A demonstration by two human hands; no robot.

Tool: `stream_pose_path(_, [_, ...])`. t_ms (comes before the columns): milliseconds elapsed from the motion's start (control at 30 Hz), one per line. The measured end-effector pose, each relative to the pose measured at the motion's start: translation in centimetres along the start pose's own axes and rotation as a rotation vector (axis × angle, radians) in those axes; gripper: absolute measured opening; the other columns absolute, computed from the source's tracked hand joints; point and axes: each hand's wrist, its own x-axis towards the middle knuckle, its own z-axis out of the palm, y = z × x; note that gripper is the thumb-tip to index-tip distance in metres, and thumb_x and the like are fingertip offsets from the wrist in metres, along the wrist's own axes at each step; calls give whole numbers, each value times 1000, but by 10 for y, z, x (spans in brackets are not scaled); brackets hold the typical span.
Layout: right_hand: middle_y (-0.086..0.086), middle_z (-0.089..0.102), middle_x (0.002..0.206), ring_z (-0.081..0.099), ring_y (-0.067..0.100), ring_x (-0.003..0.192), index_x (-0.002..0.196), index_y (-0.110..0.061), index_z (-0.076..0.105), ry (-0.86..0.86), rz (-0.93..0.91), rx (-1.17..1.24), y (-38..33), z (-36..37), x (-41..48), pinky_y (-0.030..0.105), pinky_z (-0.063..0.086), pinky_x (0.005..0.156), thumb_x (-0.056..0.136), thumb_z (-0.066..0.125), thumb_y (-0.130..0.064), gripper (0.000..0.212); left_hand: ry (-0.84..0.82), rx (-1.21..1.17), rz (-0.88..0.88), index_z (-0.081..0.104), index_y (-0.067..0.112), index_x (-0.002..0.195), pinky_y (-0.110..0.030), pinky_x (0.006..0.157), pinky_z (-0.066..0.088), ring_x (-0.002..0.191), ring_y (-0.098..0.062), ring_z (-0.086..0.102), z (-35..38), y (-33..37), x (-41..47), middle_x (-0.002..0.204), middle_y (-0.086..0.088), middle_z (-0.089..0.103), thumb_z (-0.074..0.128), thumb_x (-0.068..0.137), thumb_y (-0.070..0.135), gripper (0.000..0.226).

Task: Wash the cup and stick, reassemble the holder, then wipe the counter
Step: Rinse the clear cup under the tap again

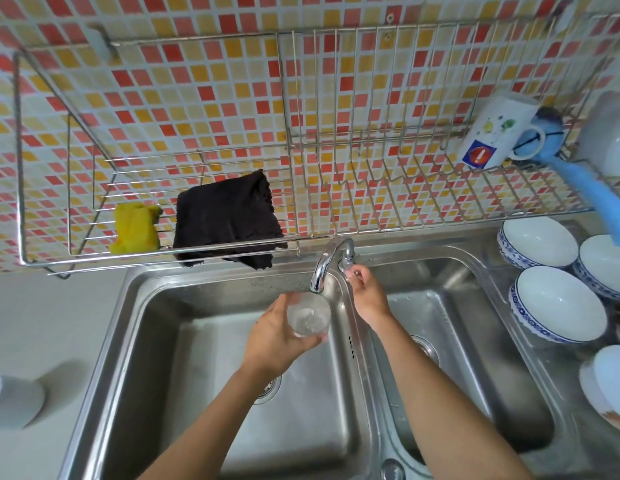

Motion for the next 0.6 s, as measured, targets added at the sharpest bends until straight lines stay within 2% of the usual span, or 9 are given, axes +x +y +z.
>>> stream_pose_path(133, [6,65,111,55,16,89,116,-14,57,8,-4,-13,2,1,1,25,35,70,100,44,-35,29,-1,47,44,46,33,125,-34,88,49,106,-16,58,3,-2,3,118,11,61,81,58,59,79])
stream_pose_path(267, [6,65,108,56,19,88,114,-13,57,15,-7,-16,3,2,1,27,36,68,100,44,-34,28,36,80,60,46,30,128,-33,89,47,105,-15,45,5,-7,5,117,12,61,78,58,61,83])
stream_pose_path(433, [8,64,104,55,20,85,112,-11,57,31,35,34,-1,5,-1,27,34,67,100,45,-32,27,113,79,25,48,29,129,-32,93,43,107,-17,42,5,-5,7,119,12,61,79,58,62,84])
stream_pose_path(600, [4,62,113,58,18,97,117,-13,57,0,95,72,-11,-3,-3,24,38,78,97,53,-32,29,111,29,15,47,28,128,-33,97,41,113,-18,42,1,-5,3,123,10,59,81,59,59,83])
